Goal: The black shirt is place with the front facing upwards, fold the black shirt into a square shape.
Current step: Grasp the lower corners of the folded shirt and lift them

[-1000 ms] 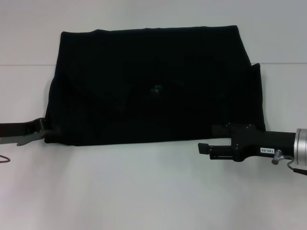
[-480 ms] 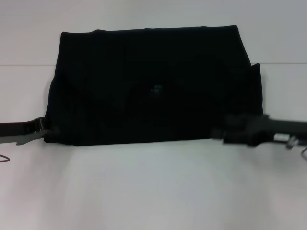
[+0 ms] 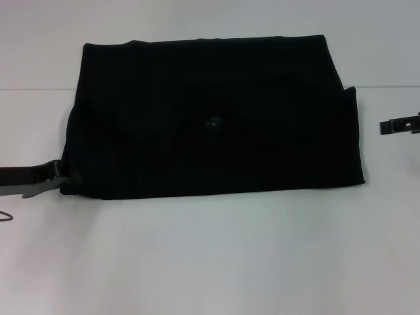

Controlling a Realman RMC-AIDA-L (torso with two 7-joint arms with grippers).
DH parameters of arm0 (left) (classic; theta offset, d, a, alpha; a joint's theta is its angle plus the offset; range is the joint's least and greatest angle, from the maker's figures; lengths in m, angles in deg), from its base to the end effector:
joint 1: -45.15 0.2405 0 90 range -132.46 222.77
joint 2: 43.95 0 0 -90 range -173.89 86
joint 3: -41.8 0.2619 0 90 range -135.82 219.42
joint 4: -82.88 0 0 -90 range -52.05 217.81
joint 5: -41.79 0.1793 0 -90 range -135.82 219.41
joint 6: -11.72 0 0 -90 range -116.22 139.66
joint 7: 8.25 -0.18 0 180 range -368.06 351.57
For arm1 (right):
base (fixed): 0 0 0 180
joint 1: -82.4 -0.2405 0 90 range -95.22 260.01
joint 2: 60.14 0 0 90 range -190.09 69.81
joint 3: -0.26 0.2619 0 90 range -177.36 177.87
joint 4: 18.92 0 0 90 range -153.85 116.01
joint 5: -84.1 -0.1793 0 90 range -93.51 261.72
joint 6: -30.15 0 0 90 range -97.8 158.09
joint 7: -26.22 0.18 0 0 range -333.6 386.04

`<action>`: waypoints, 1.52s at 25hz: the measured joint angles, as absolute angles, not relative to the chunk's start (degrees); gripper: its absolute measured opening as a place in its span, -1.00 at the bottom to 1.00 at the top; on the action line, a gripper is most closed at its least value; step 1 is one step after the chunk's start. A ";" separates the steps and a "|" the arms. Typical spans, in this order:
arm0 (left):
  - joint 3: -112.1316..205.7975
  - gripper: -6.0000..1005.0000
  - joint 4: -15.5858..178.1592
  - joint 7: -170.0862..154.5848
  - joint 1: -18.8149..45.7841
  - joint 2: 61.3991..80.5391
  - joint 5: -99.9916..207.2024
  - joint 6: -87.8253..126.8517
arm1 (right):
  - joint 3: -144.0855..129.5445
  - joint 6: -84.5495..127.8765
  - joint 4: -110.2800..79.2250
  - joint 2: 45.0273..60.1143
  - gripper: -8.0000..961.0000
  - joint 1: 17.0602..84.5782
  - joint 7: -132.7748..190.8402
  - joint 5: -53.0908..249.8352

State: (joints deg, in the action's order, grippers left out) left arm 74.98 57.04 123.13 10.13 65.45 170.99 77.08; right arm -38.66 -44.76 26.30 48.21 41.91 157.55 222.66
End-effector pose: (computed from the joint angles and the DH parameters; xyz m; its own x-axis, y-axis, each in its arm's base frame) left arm -0.3326 0.3746 0.0111 0.0821 0.8384 0.5389 0.9942 -0.0314 -0.1026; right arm 0.2802 0.4137 0.0610 0.4890 -0.7801 -0.3904 -0.8582 -0.3500 -0.3756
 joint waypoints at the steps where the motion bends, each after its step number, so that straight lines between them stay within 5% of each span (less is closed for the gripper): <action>1: 74.93 -0.96 57.04 123.20 10.13 65.46 170.99 77.09 | -38.63 -44.61 26.35 48.04 0.86 40.71 160.62 225.96; 19: 74.80 -0.96 57.04 123.26 10.09 65.57 170.99 76.82 | -42.38 -36.28 13.87 52.22 0.77 33.73 164.45 233.94; 34: 74.64 -0.96 56.96 122.86 10.04 65.62 170.64 76.81 | -42.83 -35.68 13.29 52.62 0.69 33.65 164.53 234.25; 38: 74.79 -0.96 57.05 122.85 9.92 65.66 170.78 76.74 | -42.94 -35.67 13.21 52.62 0.29 33.52 164.51 234.29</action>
